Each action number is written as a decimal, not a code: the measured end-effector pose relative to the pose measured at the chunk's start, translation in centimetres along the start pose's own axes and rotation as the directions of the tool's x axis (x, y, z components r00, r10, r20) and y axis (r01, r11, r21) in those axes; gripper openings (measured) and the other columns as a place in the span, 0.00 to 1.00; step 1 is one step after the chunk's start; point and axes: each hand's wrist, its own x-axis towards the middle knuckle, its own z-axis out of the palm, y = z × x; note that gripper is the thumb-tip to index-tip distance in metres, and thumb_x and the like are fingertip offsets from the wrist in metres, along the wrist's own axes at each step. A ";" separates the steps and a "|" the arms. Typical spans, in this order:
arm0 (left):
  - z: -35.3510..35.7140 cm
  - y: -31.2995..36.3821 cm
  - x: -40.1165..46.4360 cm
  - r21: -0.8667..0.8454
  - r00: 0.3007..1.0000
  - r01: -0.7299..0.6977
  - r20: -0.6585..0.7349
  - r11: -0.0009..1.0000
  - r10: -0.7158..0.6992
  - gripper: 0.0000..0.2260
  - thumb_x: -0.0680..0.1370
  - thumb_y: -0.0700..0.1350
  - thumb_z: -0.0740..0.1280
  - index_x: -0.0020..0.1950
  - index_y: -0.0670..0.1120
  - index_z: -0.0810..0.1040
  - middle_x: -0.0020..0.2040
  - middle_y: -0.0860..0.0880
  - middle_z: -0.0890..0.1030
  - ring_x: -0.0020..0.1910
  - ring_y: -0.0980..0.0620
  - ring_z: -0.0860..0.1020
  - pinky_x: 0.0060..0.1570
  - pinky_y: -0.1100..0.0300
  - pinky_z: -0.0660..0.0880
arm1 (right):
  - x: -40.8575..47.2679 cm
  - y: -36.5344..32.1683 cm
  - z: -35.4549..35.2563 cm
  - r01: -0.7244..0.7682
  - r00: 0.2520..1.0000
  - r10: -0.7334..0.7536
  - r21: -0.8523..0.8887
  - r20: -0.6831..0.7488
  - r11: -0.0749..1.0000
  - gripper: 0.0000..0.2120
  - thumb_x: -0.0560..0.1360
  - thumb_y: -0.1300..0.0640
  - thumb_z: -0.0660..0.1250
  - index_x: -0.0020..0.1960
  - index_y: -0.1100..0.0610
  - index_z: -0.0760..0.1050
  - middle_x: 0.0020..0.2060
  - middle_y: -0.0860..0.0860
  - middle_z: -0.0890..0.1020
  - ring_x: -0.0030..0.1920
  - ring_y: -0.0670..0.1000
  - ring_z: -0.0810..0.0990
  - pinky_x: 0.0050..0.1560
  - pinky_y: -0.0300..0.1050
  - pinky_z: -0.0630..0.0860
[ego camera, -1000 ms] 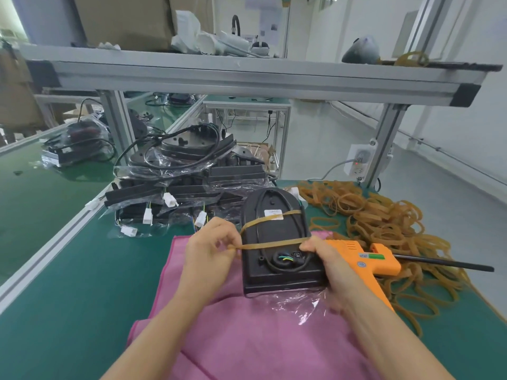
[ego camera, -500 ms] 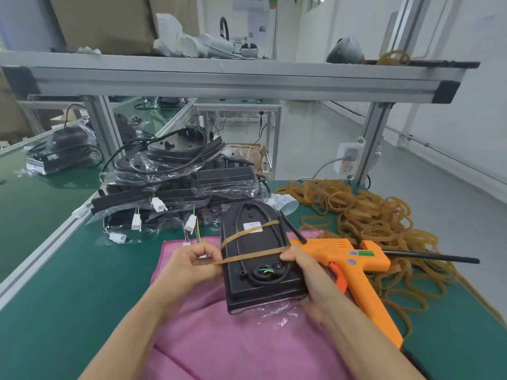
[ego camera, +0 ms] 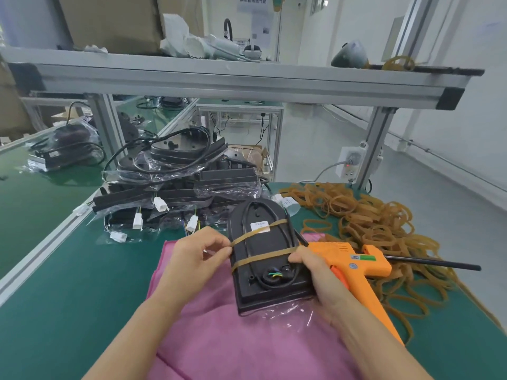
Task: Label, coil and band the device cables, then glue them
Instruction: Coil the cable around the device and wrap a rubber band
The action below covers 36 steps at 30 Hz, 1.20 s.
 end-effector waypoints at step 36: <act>4.1 0.8 -2.3 -0.692 0.634 0.669 0.342 0.271 -0.693 0.15 0.71 0.37 0.70 0.57 0.40 0.78 0.41 0.40 0.85 0.32 0.45 0.83 0.27 0.56 0.77 | -1.6 -1.6 -2.2 0.121 0.890 -0.440 -0.869 -0.119 0.480 0.16 0.80 0.46 0.60 0.62 0.53 0.76 0.52 0.49 0.81 0.51 0.49 0.77 0.51 0.43 0.69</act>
